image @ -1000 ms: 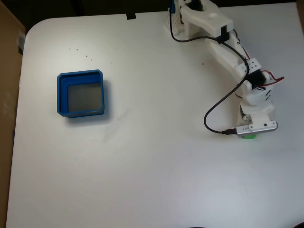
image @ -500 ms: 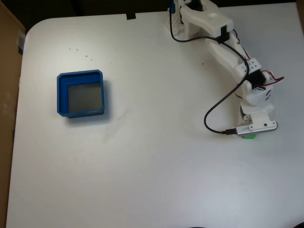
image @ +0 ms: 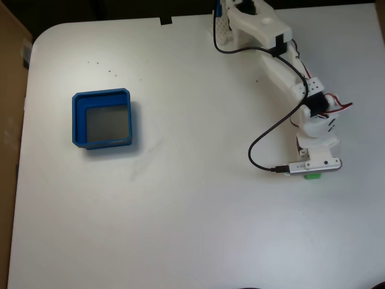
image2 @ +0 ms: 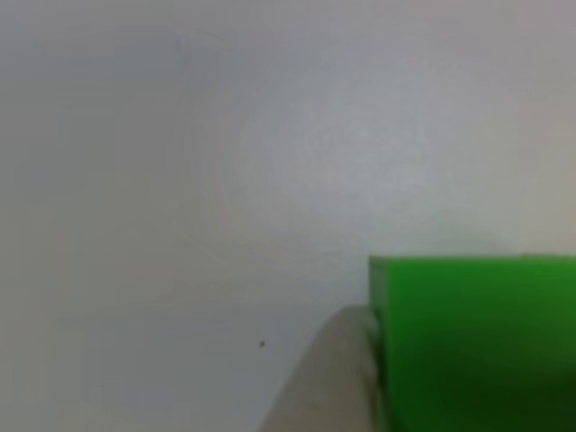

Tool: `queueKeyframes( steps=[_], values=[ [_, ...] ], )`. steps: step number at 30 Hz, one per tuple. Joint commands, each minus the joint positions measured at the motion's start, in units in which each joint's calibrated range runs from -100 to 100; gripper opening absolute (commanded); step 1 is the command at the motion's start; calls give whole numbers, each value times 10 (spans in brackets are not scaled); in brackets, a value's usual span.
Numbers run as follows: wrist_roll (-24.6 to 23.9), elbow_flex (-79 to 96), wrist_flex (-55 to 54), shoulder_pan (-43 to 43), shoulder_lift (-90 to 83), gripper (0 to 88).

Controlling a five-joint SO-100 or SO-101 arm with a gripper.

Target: Pick up green cube and drop it in the blue box

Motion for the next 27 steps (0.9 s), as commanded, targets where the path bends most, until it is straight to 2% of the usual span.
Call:
queueKeyframes(
  steps=[1,17,20,24,27],
  values=[
    [1,-32,6,15,-43,17],
    [7,-34,165,36,-221,17],
    [38,-34,183,36,-240,17],
    [104,-31,187,40,-262,18],
    [127,-31,212,59,-267,18]
  ],
)
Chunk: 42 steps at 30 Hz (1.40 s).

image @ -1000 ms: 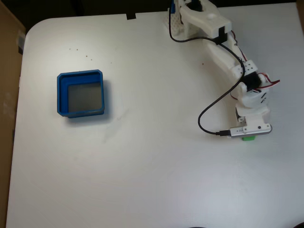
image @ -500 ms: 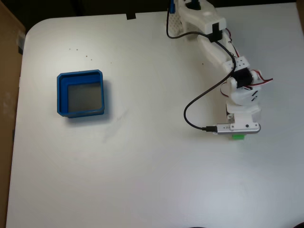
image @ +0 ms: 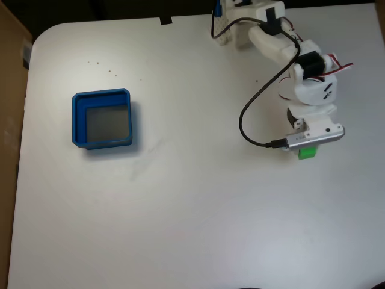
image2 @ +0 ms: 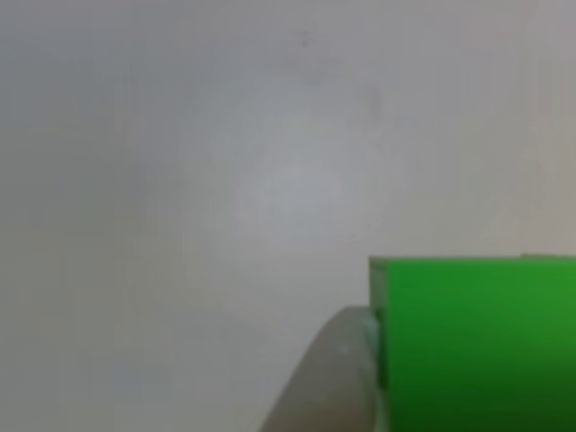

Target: Pick up green cube and drop it in the blue box

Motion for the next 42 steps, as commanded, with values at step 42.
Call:
queueKeyframes(
  steps=[42],
  values=[
    [35,-32,120,474,-135,21]
  ],
)
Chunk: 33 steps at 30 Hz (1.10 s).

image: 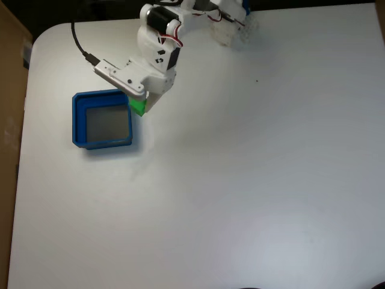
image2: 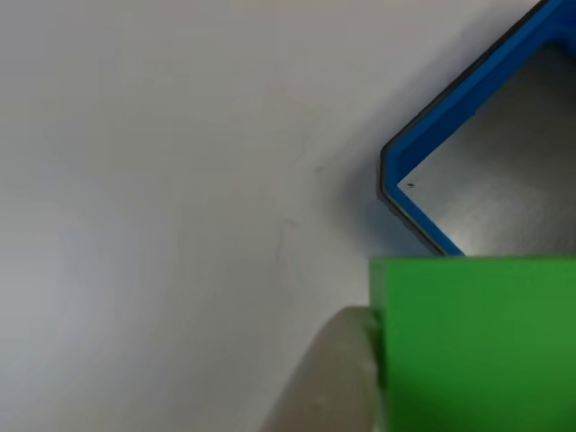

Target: Pick up green cube and drop it in the blue box

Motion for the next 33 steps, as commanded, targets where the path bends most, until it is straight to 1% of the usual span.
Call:
queueKeyframes(
  steps=[1,4,12,19,28,33],
  values=[
    [1,-31,4,27,-34,21],
    [1,-30,-12,43,-19,21],
    [1,-31,-110,88,72,22],
    [1,-31,-183,102,137,22],
    [1,-31,-231,101,178,22],
    [1,-30,-237,101,180,21]
  ],
)
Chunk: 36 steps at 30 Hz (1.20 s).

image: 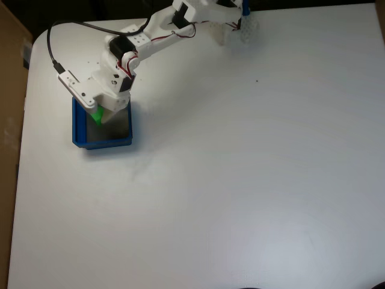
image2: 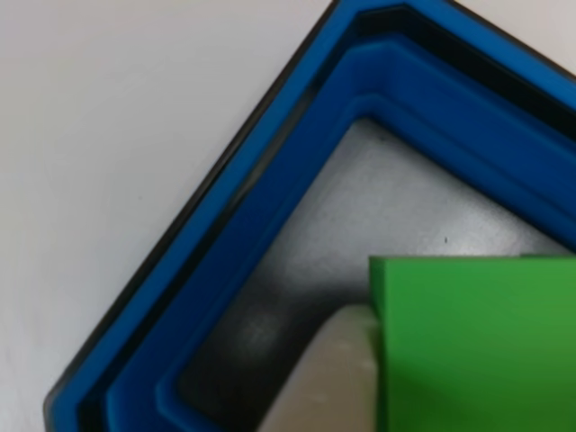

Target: Pick up green cube and drop it in the blue box

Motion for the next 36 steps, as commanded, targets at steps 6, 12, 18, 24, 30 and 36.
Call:
queueKeyframes(
  steps=[6,12,18,24,30,36],
  values=[
    [-1,-29,-12,4,-10,21],
    [-1,-29,-10,5,-10,23],
    [-2,-29,-10,5,-10,27],
    [-2,-29,-9,6,-14,60],
    [-2,-28,-8,5,-11,204],
    [-2,-28,-6,6,-16,251]
  ],
)
